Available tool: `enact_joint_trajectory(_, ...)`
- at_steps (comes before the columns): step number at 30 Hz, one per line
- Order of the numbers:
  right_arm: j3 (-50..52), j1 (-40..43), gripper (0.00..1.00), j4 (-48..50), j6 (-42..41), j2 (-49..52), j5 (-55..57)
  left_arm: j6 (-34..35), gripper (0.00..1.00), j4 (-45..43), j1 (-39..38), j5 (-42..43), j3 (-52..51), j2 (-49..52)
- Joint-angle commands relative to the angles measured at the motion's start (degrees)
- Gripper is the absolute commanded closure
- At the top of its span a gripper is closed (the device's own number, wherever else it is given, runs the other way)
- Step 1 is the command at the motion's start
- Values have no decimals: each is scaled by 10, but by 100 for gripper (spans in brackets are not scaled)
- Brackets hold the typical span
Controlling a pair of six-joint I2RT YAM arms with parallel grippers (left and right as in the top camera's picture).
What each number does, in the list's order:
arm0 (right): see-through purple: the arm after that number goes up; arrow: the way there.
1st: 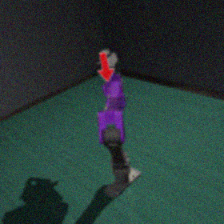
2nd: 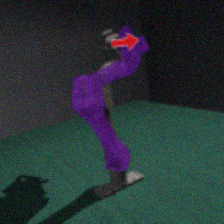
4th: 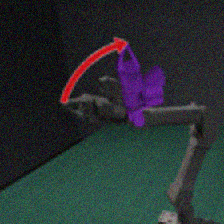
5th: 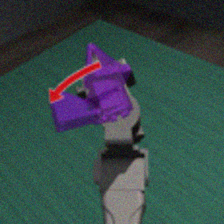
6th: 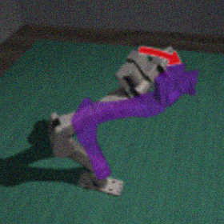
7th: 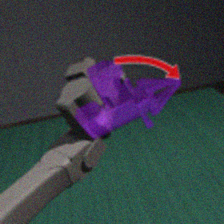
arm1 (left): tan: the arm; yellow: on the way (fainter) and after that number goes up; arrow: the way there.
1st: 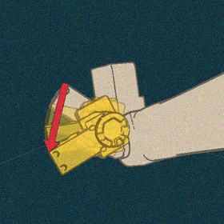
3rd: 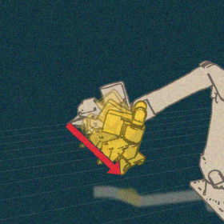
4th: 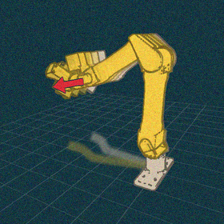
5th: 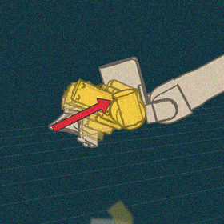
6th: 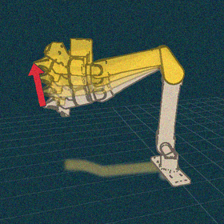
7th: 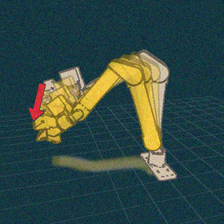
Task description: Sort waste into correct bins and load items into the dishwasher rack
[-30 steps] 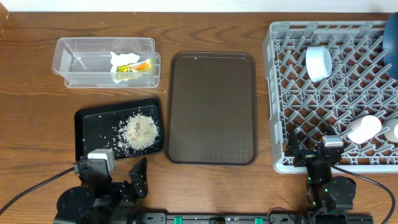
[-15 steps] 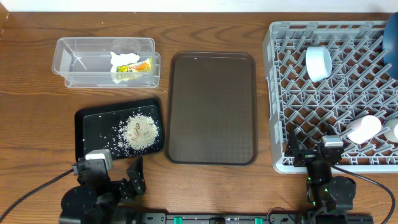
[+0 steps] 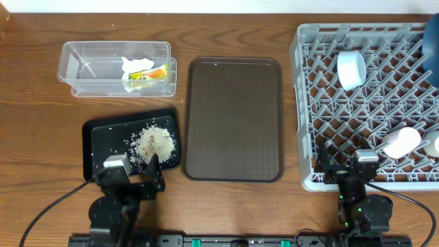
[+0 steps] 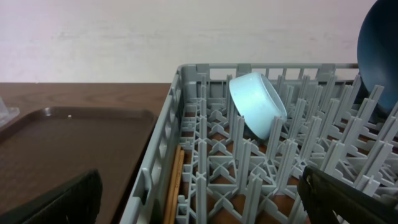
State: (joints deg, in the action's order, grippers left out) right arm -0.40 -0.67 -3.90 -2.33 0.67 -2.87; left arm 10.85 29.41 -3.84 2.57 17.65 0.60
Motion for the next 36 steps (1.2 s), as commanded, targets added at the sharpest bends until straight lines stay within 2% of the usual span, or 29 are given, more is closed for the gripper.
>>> enact_joint_trajectory(1,1,-9,1,-2,1,-4,5,-53,8,-66,2,-7,-32,-5)
enact_joint_trajectory(9,1,-9,1,-2,1,-4,5,-141,8,-236,2,0,-95,-5)
enact_joint_trajectory(14,1,-9,1,-2,1,-4,5,-158,8,-294,2,9,-139,-5)
enact_joint_trajectory(18,1,-9,1,-2,1,-4,5,-161,8,-299,2,28,-172,-5)
enact_joint_trajectory(21,1,-9,1,-2,1,-4,5,-148,8,-256,2,29,-174,-5)
enact_joint_trajectory(36,1,-9,1,-2,1,-4,5,-149,8,-258,2,29,-174,-4)
